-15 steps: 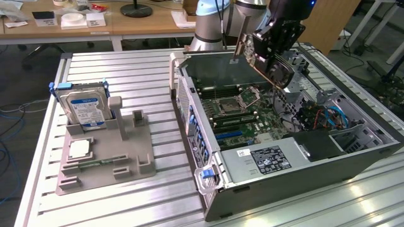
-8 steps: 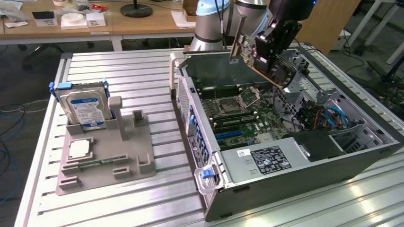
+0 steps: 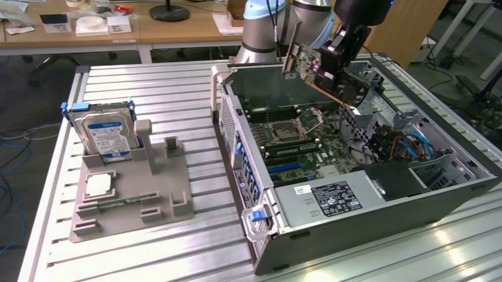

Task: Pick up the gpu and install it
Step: 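Insert the gpu into the slot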

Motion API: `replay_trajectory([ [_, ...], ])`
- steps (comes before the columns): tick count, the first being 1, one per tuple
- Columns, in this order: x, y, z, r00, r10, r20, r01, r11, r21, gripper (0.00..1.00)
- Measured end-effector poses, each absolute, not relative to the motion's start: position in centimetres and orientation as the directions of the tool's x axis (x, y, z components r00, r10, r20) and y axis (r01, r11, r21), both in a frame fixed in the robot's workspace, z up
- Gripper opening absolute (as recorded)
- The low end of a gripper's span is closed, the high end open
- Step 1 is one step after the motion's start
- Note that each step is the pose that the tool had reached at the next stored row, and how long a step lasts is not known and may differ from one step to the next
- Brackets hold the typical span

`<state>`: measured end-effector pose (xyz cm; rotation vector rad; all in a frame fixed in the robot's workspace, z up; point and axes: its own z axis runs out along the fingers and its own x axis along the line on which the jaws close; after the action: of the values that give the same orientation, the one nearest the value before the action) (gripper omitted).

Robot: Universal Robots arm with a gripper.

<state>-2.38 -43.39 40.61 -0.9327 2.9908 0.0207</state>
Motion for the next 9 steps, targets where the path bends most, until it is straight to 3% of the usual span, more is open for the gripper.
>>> replay_trajectory([
  [9, -2.36, -43.40, 40.45, -0.771, -0.636, -0.028, -0.636, 0.771, -0.002, 0.28],
])
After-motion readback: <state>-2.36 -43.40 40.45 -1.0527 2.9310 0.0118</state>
